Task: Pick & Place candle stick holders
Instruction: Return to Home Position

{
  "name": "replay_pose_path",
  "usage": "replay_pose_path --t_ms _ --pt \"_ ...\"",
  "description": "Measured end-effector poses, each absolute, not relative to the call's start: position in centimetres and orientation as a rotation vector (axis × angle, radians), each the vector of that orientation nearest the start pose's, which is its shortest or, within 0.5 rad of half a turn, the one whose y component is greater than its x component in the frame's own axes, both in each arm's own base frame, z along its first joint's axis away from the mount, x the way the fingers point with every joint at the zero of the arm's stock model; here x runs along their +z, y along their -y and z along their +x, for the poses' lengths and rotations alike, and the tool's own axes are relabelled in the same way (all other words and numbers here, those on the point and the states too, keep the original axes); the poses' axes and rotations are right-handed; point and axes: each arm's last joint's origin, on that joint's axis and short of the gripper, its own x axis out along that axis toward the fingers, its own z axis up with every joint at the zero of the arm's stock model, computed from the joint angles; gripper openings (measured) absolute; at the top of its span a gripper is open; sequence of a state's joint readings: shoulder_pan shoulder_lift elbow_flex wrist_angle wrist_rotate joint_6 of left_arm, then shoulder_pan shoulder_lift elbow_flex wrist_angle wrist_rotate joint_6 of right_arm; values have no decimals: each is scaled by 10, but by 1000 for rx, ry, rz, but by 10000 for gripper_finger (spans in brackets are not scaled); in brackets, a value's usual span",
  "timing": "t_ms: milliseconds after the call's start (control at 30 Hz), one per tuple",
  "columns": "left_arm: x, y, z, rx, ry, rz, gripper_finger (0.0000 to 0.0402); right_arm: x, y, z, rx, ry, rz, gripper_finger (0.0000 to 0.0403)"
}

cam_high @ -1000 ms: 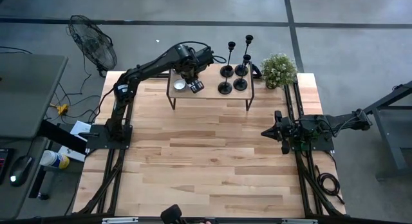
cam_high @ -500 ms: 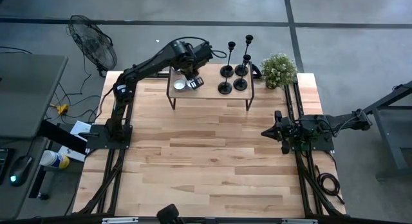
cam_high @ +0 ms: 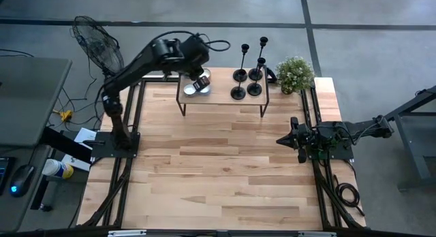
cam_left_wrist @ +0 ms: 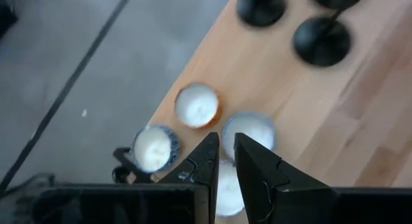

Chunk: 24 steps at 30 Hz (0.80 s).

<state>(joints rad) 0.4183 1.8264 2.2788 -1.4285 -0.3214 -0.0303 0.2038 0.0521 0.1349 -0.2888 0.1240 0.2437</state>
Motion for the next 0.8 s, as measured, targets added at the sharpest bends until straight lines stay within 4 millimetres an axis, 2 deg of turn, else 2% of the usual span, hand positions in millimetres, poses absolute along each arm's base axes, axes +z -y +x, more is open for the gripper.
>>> replay_pose_path --t_ms 167,300,633,800 --pt "448 -120 296 607 -859 -64 47 177 -15 89 54 -213 210 0" --pt "437 -102 285 534 -762 -61 46 177 -15 89 55 -213 209 0" --pt "370 -67 217 244 -471 -141 46 178 -15 89 54 -211 210 0" --pt "333 -54 183 205 -346 -222 46 178 -15 89 55 -211 209 0"
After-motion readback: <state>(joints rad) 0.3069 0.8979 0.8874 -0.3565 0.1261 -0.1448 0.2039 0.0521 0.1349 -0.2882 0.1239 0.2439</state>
